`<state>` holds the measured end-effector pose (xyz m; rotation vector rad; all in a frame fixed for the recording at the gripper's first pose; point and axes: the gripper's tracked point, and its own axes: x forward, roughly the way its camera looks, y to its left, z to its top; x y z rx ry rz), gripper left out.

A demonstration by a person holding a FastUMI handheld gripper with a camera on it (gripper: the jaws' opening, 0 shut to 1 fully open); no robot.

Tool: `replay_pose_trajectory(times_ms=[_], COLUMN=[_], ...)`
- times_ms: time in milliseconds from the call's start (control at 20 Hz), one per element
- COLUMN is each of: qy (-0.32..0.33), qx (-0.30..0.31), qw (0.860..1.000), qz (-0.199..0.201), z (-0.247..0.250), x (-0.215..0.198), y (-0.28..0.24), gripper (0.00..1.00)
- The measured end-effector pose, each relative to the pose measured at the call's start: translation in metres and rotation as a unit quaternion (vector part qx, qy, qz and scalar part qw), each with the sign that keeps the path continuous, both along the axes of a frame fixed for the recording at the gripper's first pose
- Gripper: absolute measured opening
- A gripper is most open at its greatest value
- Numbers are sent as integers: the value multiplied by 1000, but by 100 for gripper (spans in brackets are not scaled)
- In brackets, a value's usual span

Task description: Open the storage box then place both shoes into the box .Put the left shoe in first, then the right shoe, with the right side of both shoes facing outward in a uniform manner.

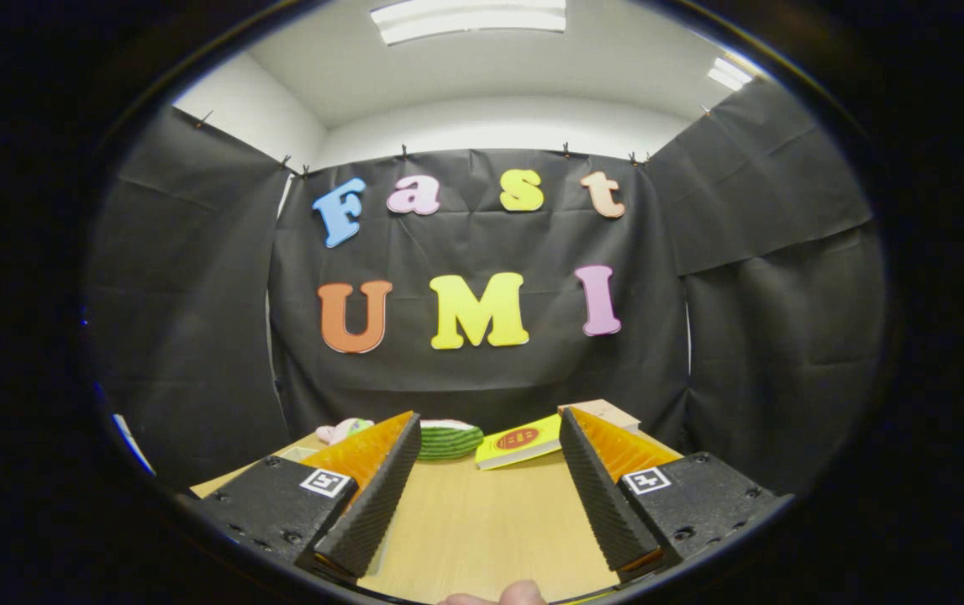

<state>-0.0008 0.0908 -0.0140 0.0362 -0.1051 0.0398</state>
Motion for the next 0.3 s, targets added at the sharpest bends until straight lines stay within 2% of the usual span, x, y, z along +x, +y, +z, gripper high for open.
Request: replay_pose_trajectory(times_ms=[300], qy=[-2], qx=[-6], qw=[1000], qz=[-2], z=[0], x=[-1], y=[4], gripper=[100])
